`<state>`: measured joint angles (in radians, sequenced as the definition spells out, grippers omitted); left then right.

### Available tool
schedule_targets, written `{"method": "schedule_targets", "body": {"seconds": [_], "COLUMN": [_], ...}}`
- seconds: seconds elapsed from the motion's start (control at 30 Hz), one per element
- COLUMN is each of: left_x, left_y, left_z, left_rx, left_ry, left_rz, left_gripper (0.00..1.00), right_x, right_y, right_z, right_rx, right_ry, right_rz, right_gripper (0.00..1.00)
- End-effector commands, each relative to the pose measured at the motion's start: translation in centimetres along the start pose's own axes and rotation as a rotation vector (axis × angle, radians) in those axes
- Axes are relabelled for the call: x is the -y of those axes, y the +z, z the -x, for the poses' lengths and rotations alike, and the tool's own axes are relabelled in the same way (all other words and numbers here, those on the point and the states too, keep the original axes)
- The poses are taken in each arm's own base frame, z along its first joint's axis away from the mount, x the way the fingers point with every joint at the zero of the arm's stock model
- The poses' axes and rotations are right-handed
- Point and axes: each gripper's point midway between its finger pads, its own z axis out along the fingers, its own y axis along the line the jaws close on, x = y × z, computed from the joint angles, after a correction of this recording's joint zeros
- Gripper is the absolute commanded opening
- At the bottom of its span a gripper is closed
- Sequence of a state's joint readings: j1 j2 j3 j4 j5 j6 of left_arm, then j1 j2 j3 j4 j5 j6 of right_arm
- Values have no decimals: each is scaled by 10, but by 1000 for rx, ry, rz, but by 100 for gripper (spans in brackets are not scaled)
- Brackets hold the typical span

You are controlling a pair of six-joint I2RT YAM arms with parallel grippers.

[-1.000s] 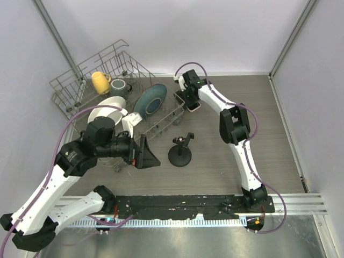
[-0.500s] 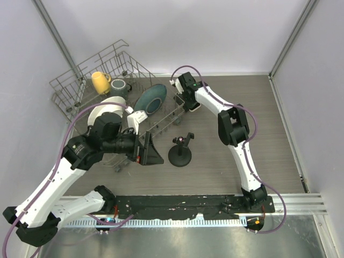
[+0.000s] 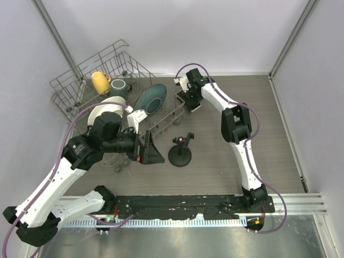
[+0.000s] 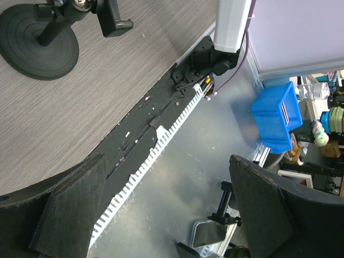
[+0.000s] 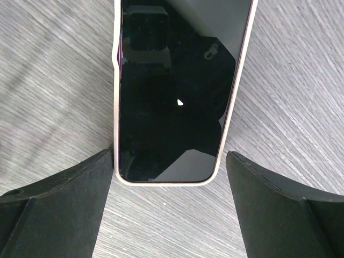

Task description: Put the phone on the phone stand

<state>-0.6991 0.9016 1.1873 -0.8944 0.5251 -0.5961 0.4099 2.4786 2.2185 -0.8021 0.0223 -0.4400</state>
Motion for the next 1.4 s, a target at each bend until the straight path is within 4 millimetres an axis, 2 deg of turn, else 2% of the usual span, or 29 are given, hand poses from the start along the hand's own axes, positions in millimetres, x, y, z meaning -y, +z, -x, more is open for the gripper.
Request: {"method": "schedule_targets", "body": {"seconds": [0.0,0.27,0.33,0.37,0.4,0.43,0.47,0.57,0.63,0.67,0.7,0.73,0.77,0.8,0.83,0.87,0.9,0.97,1.0,1.1,1.2,1.23,1.37], "left_x": [12,12,13,13,13,13,14,15,15,15,15,16,16,14,16,13,14,14,14,14,13,14,13], "left_y": [1,3,3,3,4,4,4,4,3,3,2,1,1,2,0,1,1,2,1,-1,-1,-1,-3], "left_z": [9,10,11,11,11,11,12,11,10,9,8,7,7,4,4,2,2,0,0,-1,-1,-1,-2], "left_rx": [23,24,26,26,26,26,29,33,38,38,39,45,50,48,62,62,62,65,67,70,65,65,58], "left_ry": [14,7,7,7,5,5,6,7,8,6,5,9,11,5,11,8,3,6,12,23,30,35,48], "left_rz": [-52,-57,-62,-64,-62,-66,-69,-77,-83,-85,-89,-95,-98,-98,-107,-107,-113,-120,-121,-121,-117,-118,-110], "left_gripper": [100,100,100,100,100,100,100,100,100,100,100,100,100,100,100,100,100,100,100,100,100,100,100], "right_x": [-12,-13,-15,-16,-17,-20,-18,-20,-26,-25,-28,-38,-39,-43,-54,-63,-66,-77,-85,-95,-99,-102,-103], "right_y": [12,10,8,7,5,3,-1,-18,-23,-41,-48,-45,-63,-67,-61,-66,-72,-78,-83,-93,-96,-95,-89], "right_z": [-6,-11,-15,-18,-20,-26,-27,-31,-40,-32,-32,-48,-42,-49,-72,-77,-97,-111,-126,-148,-150,-148,-128], "right_rx": [0,-20,-44,-57,-65,-91,-101,-119,-132,-100,-88,-116,-81,-92,-139,-144,-184,-206,-233,-260,-228,-219,-186], "right_ry": [-8,48,66,78,86,117,131,202,248,296,318,342,361,391,406,404,434,432,432,429,442,449,429], "right_rz": [116,165,165,167,168,170,157,144,142,129,134,142,128,97,83,68,12,-1,-33,-56,-52,-34,-15], "right_gripper": [91,89,81,76,63,55,39,14,10,9,9,9,9,9,10,17,21,31,34,42,52,58,73]}}
